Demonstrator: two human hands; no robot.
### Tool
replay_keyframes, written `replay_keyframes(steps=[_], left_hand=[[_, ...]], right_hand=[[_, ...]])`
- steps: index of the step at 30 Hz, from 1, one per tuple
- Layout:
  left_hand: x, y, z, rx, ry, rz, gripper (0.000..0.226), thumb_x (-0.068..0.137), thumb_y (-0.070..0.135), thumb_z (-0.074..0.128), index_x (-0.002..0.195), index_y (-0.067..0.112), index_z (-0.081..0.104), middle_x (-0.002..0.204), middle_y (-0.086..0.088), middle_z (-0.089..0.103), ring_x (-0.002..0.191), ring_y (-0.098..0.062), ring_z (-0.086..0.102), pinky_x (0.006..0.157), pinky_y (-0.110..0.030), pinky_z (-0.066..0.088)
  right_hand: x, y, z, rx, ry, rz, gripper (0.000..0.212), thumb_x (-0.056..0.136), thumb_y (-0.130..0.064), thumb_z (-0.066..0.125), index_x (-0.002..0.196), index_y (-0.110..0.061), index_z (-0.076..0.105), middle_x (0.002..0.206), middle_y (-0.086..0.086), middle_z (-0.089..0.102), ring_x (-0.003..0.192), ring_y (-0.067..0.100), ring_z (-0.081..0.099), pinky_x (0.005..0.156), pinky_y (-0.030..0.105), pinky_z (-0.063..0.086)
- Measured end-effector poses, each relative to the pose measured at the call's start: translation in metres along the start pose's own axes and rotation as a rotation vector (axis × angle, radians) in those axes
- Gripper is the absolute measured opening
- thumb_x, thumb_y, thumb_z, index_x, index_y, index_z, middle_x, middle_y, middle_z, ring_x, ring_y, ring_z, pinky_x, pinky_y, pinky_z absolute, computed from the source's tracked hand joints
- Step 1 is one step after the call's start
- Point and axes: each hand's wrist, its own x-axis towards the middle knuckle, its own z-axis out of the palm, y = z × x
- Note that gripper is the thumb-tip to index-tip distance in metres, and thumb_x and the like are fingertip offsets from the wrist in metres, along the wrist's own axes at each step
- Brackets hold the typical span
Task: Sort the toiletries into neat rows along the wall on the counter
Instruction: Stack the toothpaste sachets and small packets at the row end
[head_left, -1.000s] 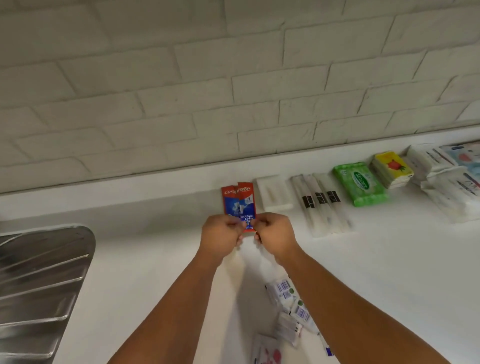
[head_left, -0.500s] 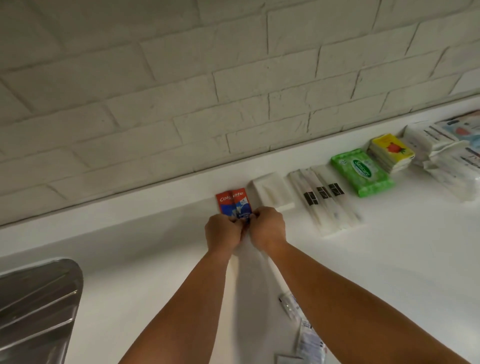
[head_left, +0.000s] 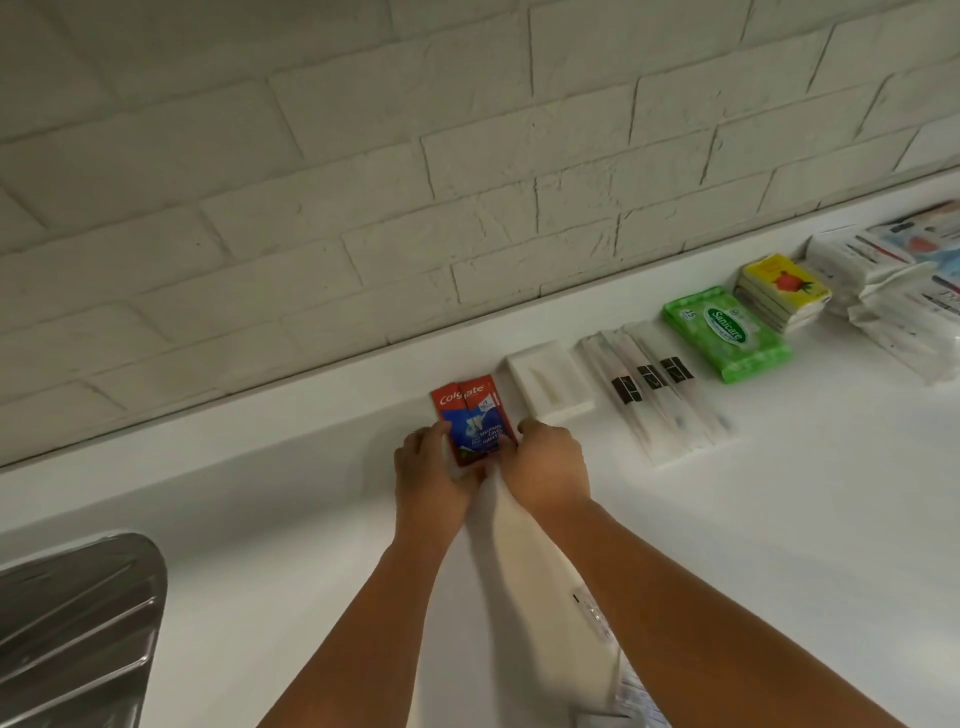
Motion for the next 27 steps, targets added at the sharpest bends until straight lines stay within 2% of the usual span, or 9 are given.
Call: replay_keyframes(steps=[1, 3, 5, 7, 13, 17, 20, 23, 27], left_hand=[[0.001, -0.004, 0.002, 0.021, -0.021, 0.020, 0.065, 0.073, 0.058, 0.078, 0.126, 0.025, 0.056, 0.123, 0.005, 0.058, 0.111, -0.019, 0.051, 0.088, -0.026, 0.043], [0.005, -0.012, 0.008, 0.082, -0.048, 0.052, 0.063, 0.075, 0.068, 0.069, 0.124, 0.031, 0.054, 0.120, 0.012, 0.062, 0.108, -0.015, 0.055, 0.086, -0.019, 0.037], [0.010, -0.019, 0.012, 0.116, -0.064, 0.070, 0.060, 0.076, 0.071, 0.063, 0.124, 0.036, 0.051, 0.118, 0.017, 0.063, 0.105, -0.011, 0.058, 0.088, -0.018, 0.039], [0.012, -0.023, 0.012, 0.121, -0.059, 0.106, 0.057, 0.079, 0.066, 0.064, 0.126, 0.037, 0.051, 0.120, 0.019, 0.063, 0.105, -0.011, 0.059, 0.092, -0.019, 0.040], [0.012, -0.021, 0.009, 0.111, -0.035, 0.194, 0.050, 0.084, 0.054, 0.068, 0.128, 0.034, 0.055, 0.128, 0.015, 0.061, 0.107, -0.013, 0.054, 0.091, -0.018, 0.035], [0.010, -0.023, 0.010, 0.108, -0.016, 0.203, 0.049, 0.085, 0.042, 0.072, 0.130, 0.028, 0.058, 0.135, 0.010, 0.058, 0.112, -0.018, 0.051, 0.092, -0.022, 0.040], [0.009, -0.022, 0.009, 0.132, -0.013, 0.211, 0.047, 0.086, 0.038, 0.071, 0.130, 0.030, 0.058, 0.137, 0.009, 0.056, 0.115, -0.019, 0.051, 0.094, -0.027, 0.045], [0.008, -0.021, 0.010, 0.123, 0.001, 0.208, 0.043, 0.087, 0.037, 0.070, 0.128, 0.032, 0.060, 0.137, 0.008, 0.056, 0.114, -0.020, 0.050, 0.093, -0.029, 0.047], [0.007, -0.022, 0.010, 0.098, 0.014, 0.195, 0.039, 0.087, 0.036, 0.071, 0.125, 0.030, 0.063, 0.136, 0.008, 0.058, 0.112, -0.019, 0.050, 0.090, -0.028, 0.048]], right_hand=[[-0.001, 0.002, 0.002, -0.060, 0.017, -0.053, 0.018, 0.095, -0.032, 0.050, 0.092, -0.016, 0.056, 0.084, 0.003, 0.060, 0.073, 0.023, 0.061, 0.058, 0.025, 0.042], [-0.002, 0.005, 0.008, -0.122, 0.067, -0.222, 0.016, 0.092, -0.026, 0.055, 0.100, -0.013, 0.059, 0.093, 0.005, 0.060, 0.083, 0.025, 0.062, 0.062, 0.027, 0.044], [-0.002, 0.009, 0.018, -0.162, 0.086, -0.416, 0.029, 0.088, -0.021, 0.062, 0.115, -0.010, 0.062, 0.112, 0.009, 0.060, 0.099, 0.026, 0.059, 0.074, 0.031, 0.052], [0.000, 0.012, 0.024, -0.176, 0.089, -0.519, 0.036, 0.087, -0.018, 0.064, 0.122, -0.010, 0.061, 0.127, 0.011, 0.056, 0.112, 0.029, 0.055, 0.088, 0.037, 0.055], [0.006, 0.016, 0.029, -0.151, 0.138, -0.491, 0.041, 0.085, -0.017, 0.062, 0.125, -0.009, 0.057, 0.131, 0.013, 0.051, 0.114, 0.030, 0.052, 0.090, 0.041, 0.054], [0.007, 0.011, 0.035, -0.074, 0.043, -0.475, 0.047, 0.091, -0.023, 0.057, 0.137, -0.012, 0.052, 0.143, 0.017, 0.044, 0.131, 0.034, 0.044, 0.102, 0.045, 0.049], [0.008, 0.009, 0.037, -0.079, 0.025, -0.484, 0.047, 0.094, -0.027, 0.055, 0.140, -0.016, 0.051, 0.150, 0.015, 0.039, 0.138, 0.031, 0.037, 0.108, 0.044, 0.044], [0.009, 0.012, 0.038, -0.101, 0.013, -0.497, 0.043, 0.096, -0.030, 0.052, 0.138, -0.021, 0.053, 0.154, 0.014, 0.033, 0.142, 0.032, 0.032, 0.112, 0.043, 0.040], [0.010, 0.012, 0.040, -0.098, -0.001, -0.457, 0.041, 0.097, -0.031, 0.047, 0.135, -0.018, 0.056, 0.155, 0.012, 0.031, 0.142, 0.030, 0.032, 0.111, 0.043, 0.041]])
